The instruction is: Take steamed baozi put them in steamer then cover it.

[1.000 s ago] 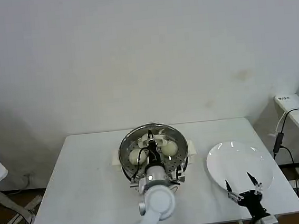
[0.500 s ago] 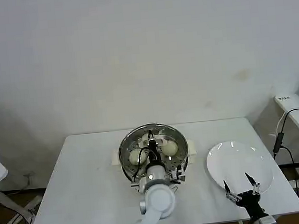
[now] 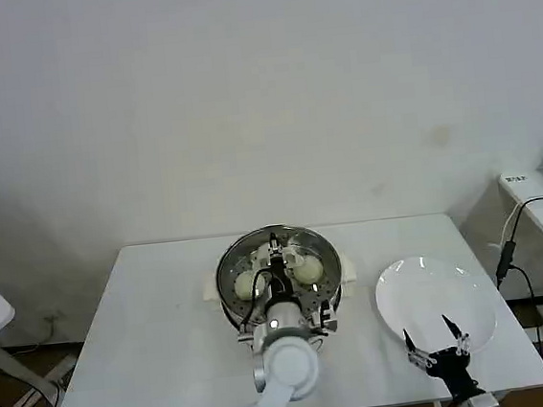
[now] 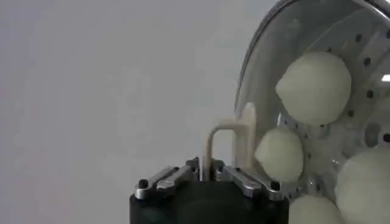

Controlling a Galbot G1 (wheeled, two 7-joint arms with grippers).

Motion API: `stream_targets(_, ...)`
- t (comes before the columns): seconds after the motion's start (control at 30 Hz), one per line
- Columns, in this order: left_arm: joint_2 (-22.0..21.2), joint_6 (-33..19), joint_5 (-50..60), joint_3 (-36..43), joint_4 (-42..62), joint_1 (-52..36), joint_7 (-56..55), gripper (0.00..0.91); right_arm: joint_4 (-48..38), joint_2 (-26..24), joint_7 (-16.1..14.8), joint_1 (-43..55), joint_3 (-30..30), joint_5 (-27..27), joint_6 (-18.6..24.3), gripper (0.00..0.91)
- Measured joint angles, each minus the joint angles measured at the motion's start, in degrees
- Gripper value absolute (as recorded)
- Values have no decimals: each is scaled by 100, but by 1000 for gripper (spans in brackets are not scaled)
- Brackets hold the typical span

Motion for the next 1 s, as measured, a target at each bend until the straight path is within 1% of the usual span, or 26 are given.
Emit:
stream_targets(0.23, 91, 2, -77, 35, -175, 75, 14, 907, 13, 30, -2, -3, -28, -39, 2, 907)
stream_targets(0.4, 232, -1, -175, 101, -430, 184, 18, 907, 15, 36, -2, -22, -34, -55, 2, 907)
stream_targets(0.7, 734, -122, -625, 73, -1337, 642, -133, 907, -2, 45, 7, -65, -68, -112, 6, 907)
stream_targets(0.87, 1104, -312, -1386, -224, -2021, 1076, -473, 907, -8, 56, 27, -84, -97, -119, 27, 907)
stream_targets(1.0, 1428, -727, -2570, -866, -2335, 1632, -1110, 907, 34, 14, 36, -128, -88, -65, 58, 907)
